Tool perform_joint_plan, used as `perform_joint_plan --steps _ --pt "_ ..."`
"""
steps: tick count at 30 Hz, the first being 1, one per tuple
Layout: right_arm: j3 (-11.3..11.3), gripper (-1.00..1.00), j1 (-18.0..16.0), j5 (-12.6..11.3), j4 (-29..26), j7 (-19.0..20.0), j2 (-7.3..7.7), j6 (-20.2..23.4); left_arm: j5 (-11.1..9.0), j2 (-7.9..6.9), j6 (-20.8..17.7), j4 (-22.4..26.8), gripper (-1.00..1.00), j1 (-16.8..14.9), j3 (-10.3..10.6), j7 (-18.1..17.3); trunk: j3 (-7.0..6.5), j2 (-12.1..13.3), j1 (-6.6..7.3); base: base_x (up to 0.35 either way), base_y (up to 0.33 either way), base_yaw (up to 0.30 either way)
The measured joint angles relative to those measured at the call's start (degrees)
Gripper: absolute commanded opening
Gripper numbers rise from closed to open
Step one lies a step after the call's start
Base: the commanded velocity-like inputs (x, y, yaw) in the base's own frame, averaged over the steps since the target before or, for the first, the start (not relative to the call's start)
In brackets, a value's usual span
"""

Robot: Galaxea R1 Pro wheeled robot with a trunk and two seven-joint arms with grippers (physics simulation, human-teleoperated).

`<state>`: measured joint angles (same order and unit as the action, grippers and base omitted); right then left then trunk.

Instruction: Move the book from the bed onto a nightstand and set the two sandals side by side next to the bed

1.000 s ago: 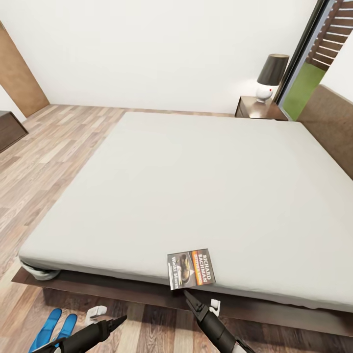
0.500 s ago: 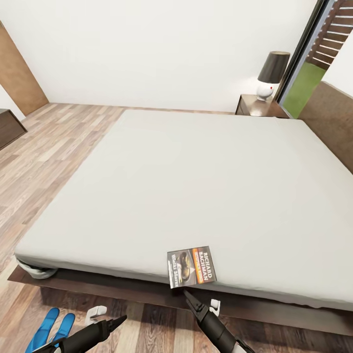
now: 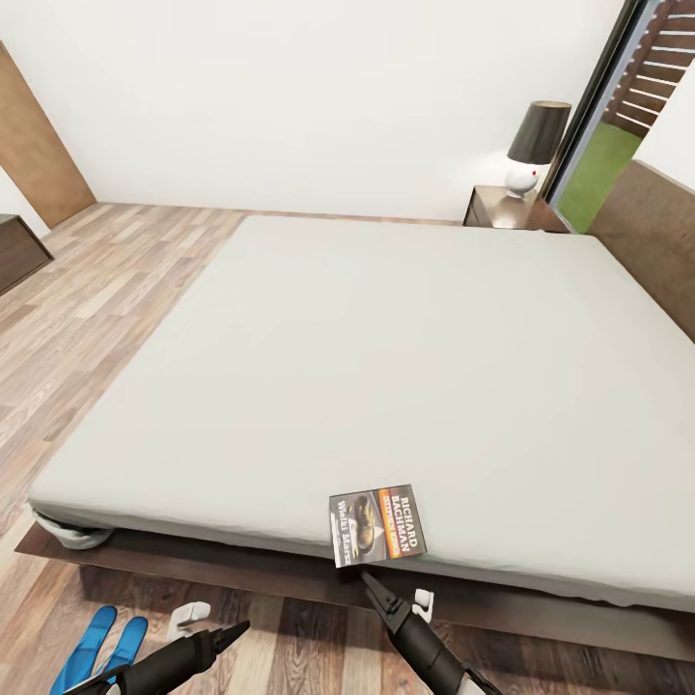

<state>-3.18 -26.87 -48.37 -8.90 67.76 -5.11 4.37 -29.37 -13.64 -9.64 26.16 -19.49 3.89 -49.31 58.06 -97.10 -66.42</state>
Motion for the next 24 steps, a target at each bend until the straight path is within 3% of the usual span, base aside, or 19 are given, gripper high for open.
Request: perform_joint_plan --steps 12,24 --pt "0.1 1.0 0.0 -0.4 0.0 0.0 0.0 -3.9 0.0 0.0 0.0 0.0 1.0 0.0 0.0 0.0 0.0 0.0 0.0 0.0 0.0 0.0" --pt "0.1 1.0 0.0 -0.5 0.0 0.0 0.01 -4.2 0.0 -0.07 0.0 0.0 1.0 0.0 0.0 0.0 0.0 0.0 0.0 0.0 0.001 0.0"
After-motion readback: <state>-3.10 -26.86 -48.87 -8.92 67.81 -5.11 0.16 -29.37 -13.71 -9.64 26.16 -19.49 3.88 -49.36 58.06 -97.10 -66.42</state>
